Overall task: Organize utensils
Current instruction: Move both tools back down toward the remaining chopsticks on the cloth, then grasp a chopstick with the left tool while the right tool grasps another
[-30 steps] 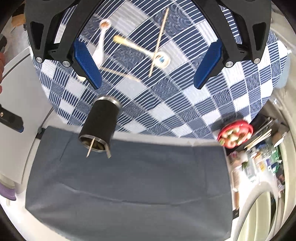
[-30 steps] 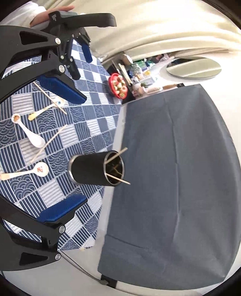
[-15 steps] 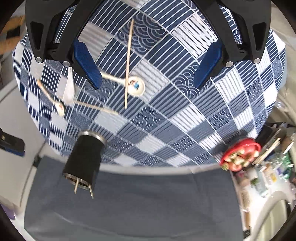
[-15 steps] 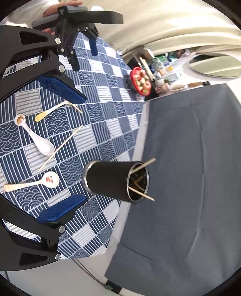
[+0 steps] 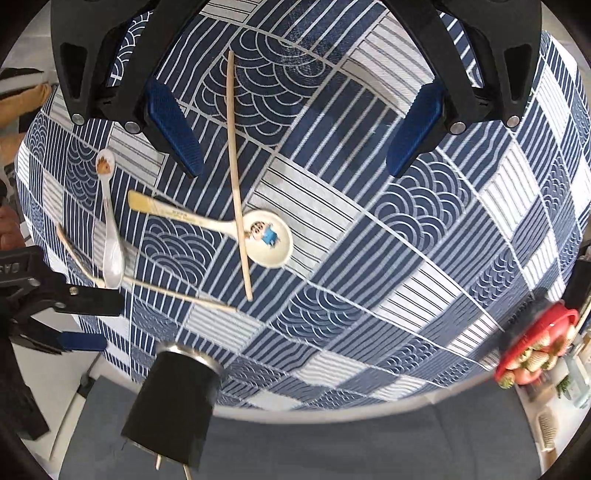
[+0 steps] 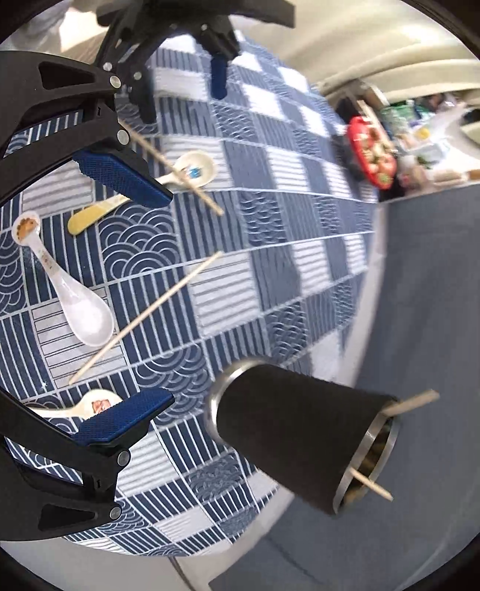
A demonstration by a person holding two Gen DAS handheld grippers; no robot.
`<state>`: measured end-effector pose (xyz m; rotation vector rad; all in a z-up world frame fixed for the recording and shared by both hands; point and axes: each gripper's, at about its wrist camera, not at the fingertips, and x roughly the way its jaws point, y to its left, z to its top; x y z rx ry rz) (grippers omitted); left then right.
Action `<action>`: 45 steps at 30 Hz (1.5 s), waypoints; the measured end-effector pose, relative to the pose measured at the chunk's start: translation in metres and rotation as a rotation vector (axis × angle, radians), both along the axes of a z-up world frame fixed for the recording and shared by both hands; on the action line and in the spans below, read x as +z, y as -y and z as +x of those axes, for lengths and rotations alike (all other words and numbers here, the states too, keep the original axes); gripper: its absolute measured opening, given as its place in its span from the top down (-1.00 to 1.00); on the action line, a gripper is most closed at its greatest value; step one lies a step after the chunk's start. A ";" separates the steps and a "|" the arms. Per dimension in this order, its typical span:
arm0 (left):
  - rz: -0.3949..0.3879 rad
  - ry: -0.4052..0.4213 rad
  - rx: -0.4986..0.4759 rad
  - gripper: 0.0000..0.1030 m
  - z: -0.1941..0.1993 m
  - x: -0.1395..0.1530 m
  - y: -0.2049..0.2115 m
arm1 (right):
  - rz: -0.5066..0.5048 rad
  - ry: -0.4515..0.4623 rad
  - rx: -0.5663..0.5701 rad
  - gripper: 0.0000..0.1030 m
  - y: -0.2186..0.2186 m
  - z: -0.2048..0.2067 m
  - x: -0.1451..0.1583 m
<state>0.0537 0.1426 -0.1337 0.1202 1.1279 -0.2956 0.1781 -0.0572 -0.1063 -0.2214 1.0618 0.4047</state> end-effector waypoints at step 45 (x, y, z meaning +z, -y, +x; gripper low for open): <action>0.144 -0.318 0.082 -0.25 0.091 -0.034 0.022 | -0.241 -0.372 0.284 -0.63 -0.039 0.085 -0.078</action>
